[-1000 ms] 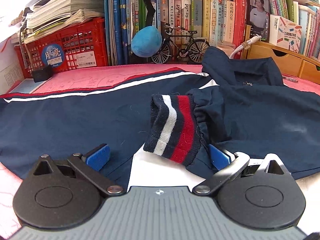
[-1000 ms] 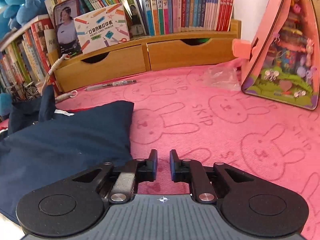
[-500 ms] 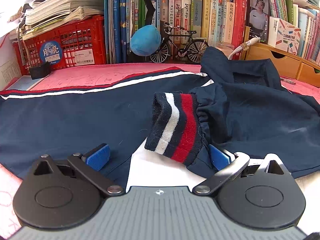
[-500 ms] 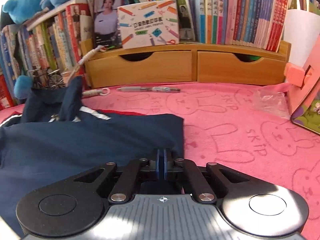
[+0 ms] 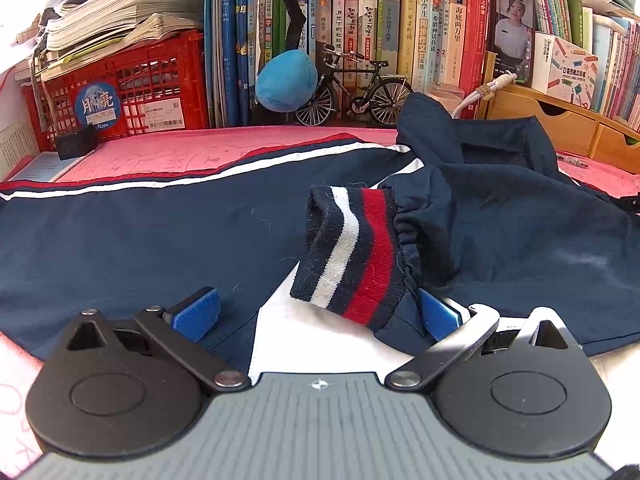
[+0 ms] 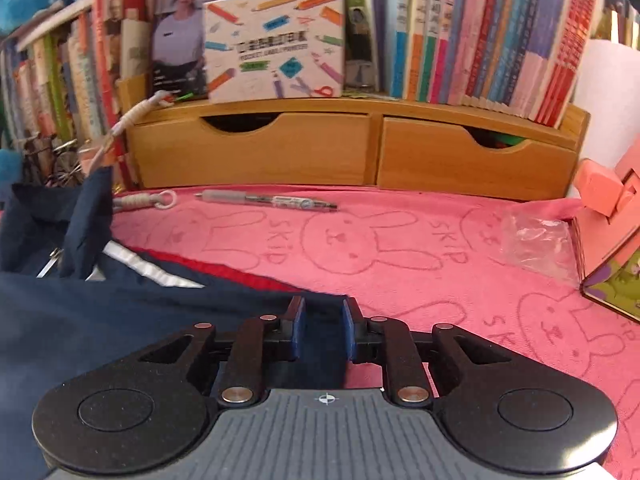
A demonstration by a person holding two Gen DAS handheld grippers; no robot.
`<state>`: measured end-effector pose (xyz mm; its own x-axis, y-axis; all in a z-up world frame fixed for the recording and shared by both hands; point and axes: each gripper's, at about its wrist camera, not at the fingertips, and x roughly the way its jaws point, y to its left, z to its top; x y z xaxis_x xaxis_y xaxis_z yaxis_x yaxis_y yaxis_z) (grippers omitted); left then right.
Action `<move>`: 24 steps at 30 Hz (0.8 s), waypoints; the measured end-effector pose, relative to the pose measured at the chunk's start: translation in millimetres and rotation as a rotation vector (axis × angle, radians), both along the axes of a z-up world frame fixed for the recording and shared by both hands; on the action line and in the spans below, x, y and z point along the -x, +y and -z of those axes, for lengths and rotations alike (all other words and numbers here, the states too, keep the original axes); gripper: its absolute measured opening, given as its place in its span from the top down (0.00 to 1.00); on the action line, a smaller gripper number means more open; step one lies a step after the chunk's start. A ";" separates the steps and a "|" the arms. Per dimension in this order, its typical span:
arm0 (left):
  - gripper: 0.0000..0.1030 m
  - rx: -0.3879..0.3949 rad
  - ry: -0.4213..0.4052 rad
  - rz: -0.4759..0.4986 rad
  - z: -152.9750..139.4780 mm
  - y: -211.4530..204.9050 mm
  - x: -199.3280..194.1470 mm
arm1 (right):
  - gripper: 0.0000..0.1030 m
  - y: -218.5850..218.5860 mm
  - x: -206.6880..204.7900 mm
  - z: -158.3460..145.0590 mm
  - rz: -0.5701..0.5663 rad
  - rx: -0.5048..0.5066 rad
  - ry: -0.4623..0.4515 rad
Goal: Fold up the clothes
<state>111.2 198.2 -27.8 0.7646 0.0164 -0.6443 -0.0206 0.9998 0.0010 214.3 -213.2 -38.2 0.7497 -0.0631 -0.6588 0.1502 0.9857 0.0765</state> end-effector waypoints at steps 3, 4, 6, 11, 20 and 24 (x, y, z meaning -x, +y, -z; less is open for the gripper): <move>0.00 0.000 0.000 -0.002 0.2 0.4 0.0 | 0.54 -17.1 21.9 -12.1 0.003 -0.087 -0.024; 0.00 0.001 -0.001 -0.004 0.2 0.6 0.3 | 0.49 -17.9 37.1 -16.0 -0.028 -0.080 -0.039; 0.00 0.009 -0.013 -0.005 -1.4 1.6 3.7 | 0.45 -19.6 67.4 -23.7 -0.089 -0.064 -0.069; 0.00 0.124 -0.070 0.033 -24.1 0.6 31.7 | 0.31 -46.6 130.1 -9.8 -0.269 -0.270 -0.035; 0.00 0.258 -0.067 0.389 -83.3 -111.3 27.7 | 0.26 -70.5 133.6 10.0 -0.326 -0.471 -0.092; 0.00 0.286 0.111 0.521 -63.4 -210.2 -16.7 | 0.43 -73.3 139.0 14.8 -0.304 -0.479 -0.102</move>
